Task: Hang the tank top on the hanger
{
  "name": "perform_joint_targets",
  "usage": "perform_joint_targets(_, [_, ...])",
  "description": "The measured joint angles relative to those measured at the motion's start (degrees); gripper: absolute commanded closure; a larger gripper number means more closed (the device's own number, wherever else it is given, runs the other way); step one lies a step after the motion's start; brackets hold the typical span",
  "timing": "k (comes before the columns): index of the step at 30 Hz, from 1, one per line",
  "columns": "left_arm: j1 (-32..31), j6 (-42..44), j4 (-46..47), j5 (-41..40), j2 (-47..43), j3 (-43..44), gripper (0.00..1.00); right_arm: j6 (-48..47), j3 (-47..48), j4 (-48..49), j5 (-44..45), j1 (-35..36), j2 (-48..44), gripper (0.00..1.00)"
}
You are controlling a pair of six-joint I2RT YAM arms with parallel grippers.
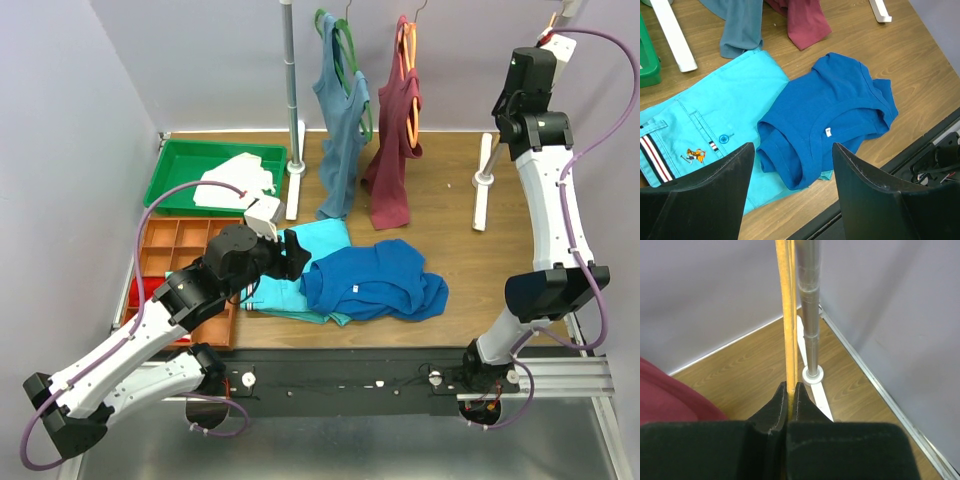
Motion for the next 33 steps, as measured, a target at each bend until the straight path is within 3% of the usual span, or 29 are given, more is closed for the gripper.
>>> perform_joint_targets(20, [0.76, 0.02, 0.00, 0.04, 0.76, -0.02, 0.28, 1.27, 4.15, -1.68, -13.09, -0.02, -5.29, 0.99])
perform_joint_targets(33, [1.33, -0.02, 0.00, 0.90, 2.93, -0.20, 0.28, 5.18, -18.03, -3.74, -22.01, -0.09, -22.91, 0.99])
